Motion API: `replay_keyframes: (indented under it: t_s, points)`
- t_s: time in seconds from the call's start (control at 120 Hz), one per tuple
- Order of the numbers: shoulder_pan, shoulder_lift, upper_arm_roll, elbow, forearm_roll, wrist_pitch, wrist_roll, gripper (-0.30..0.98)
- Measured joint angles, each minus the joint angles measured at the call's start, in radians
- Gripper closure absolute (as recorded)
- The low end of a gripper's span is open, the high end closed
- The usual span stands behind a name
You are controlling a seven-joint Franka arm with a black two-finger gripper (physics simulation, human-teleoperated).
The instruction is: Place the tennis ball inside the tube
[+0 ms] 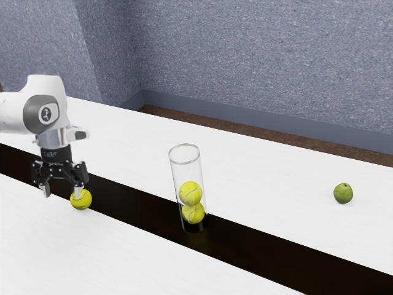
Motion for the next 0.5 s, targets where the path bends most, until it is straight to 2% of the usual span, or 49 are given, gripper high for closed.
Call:
replay_keyframes:
  t_s: [0.275,0.5]
  points:
    - [0.031,0.104,0.000,0.001,-0.046,0.173,0.033,0.01]
    - [0.048,0.161,-0.001,0.013,-0.086,0.259,0.071,0.01]
